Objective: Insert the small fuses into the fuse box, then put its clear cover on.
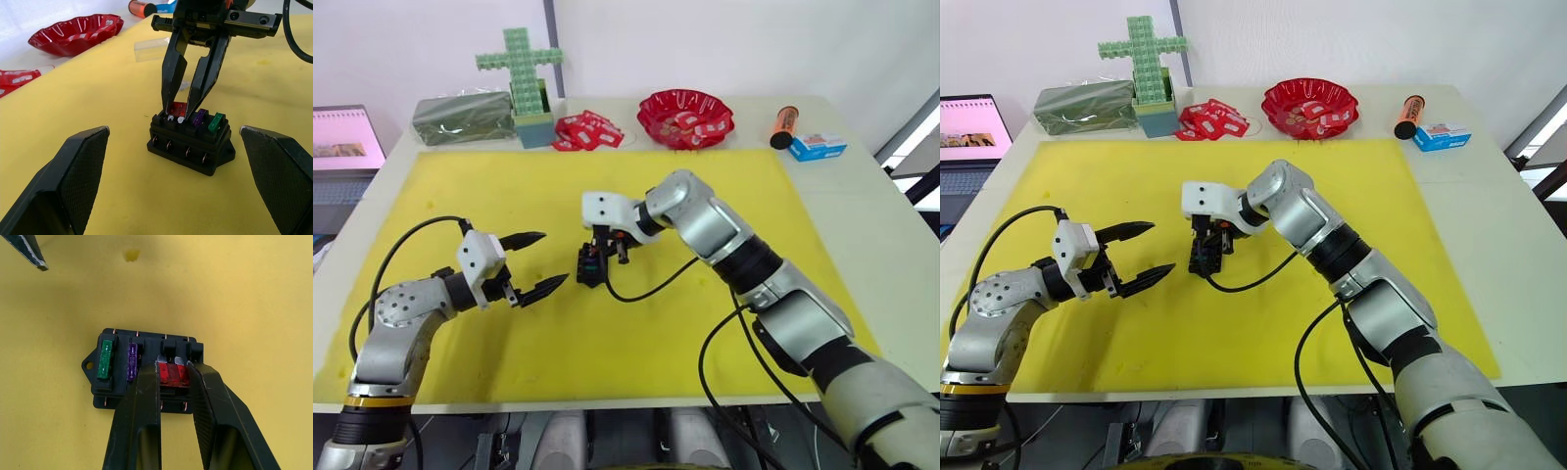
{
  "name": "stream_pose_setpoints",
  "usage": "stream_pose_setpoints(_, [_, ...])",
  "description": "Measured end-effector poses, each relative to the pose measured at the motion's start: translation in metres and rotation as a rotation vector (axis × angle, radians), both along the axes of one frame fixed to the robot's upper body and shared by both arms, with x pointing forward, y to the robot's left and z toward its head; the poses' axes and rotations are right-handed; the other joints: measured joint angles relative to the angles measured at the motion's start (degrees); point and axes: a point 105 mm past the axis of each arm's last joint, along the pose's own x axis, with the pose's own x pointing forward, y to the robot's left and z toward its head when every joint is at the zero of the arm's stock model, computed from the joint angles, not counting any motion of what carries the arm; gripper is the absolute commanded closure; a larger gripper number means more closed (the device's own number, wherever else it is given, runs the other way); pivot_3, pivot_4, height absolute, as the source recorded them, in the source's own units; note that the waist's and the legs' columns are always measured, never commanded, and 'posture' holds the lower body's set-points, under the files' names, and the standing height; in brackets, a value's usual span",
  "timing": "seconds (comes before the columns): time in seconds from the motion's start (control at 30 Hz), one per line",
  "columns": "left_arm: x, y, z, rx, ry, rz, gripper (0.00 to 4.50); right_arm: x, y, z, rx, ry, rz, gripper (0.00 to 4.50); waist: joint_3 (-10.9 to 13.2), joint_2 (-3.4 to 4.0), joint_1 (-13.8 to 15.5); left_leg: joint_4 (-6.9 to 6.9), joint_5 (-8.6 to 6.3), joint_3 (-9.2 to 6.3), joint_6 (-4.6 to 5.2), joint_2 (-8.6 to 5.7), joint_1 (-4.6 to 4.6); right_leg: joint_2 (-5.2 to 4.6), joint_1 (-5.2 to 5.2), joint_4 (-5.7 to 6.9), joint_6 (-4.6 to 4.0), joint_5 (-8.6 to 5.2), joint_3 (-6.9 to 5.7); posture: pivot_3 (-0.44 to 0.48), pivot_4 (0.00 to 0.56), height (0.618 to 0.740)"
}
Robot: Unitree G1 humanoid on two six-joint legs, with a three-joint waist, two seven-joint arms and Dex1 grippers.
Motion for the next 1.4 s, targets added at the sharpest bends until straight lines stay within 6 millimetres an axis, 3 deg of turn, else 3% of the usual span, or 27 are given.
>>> stream_pose_setpoints(0.33, [-0.001,-0.001,0.0,0.001,0.001,-0.009,0.0,-0.01,0.006,0.027,0.066,-0.02,0.032,3.97,0.0,0.0,0.07,0.0,0.0,-0.01,0.0,0.01,0.0,0.0,0.0,-0.01,-0.02,-0.01,0.0,0.0,0.15,0.74])
stream_pose_setpoints(0.5, [-0.01,-0.008,0.004,-0.003,0.001,-0.061,0.0,-0.012,-0.006,0.041,0.092,-0.061,0.026,3.97,0.0,0.0,0.05,-0.01,0.0,-0.01,0.0,0.08,-0.02,-0.03,-0.01,-0.05,-0.03,-0.02,0.0,0.0,0.15,0.74])
stream_pose_setpoints(0.57, [-0.018,-0.014,0.008,-0.005,0.012,-0.108,0.0,-0.019,-0.021,0.044,0.1,-0.095,0.058,3.97,0.0,-0.02,0.26,-0.02,0.0,-0.05,0.0,0.1,-0.03,-0.05,0.05,-0.15,-0.06,-0.04,-0.03,0.0,0.15,0.74])
stream_pose_setpoints(0.7, [-0.035,-0.023,0.013,0.002,0.032,-0.201,0.0,-0.042,-0.058,0.019,0.082,-0.039,0.109,3.97,0.03,0.04,0.1,-0.01,0.0,0.03,0.0,0.09,-0.05,-0.12,0.15,-0.45,-0.16,-0.09,0.01,0.0,0.15,0.74])
stream_pose_setpoints(0.9, [-0.058,-0.049,0.009,-0.004,0.07,-0.363,0.0,-0.056,-0.068,0.006,0.189,-0.109,0.197,3.97,0.03,0.03,0.02,-0.05,0.0,0.07,0.0,0.1,-0.01,0.03,0.16,-0.45,-0.16,-0.09,0.03,0.0,0.15,0.74])
stream_pose_setpoints(1.2, [-0.064,-0.058,0.007,-0.009,0.086,-0.415,0.0,-0.045,-0.094,-0.04,0.06,-0.102,0.348,3.97,0.03,0.0,0.16,0.03,0.0,0.24,0.01,0.06,0.01,0.03,0.25,-0.48,-0.17,-0.1,0.0,0.0,0.15,0.74])
stream_pose_setpoints(1.33, [-0.066,-0.057,0.004,-0.005,0.102,-0.417,0.0,-0.047,-0.101,-0.048,0.044,-0.068,0.384,3.97,0.03,0.0,0.16,0.04,0.0,0.23,0.01,0.09,0.01,0.03,0.26,-0.47,-0.16,-0.09,0.01,0.0,0.15,0.74])
stream_pose_setpoints(1.4, [-0.066,-0.057,0.004,-0.005,0.102,-0.417,0.0,-0.048,-0.101,-0.05,0.055,-0.047,0.388,3.27,0.03,0.0,0.23,0.06,0.0,0.21,0.01,0.11,0.02,0.03,0.29,-0.46,-0.17,-0.1,0.0,0.0,0.15,0.74])
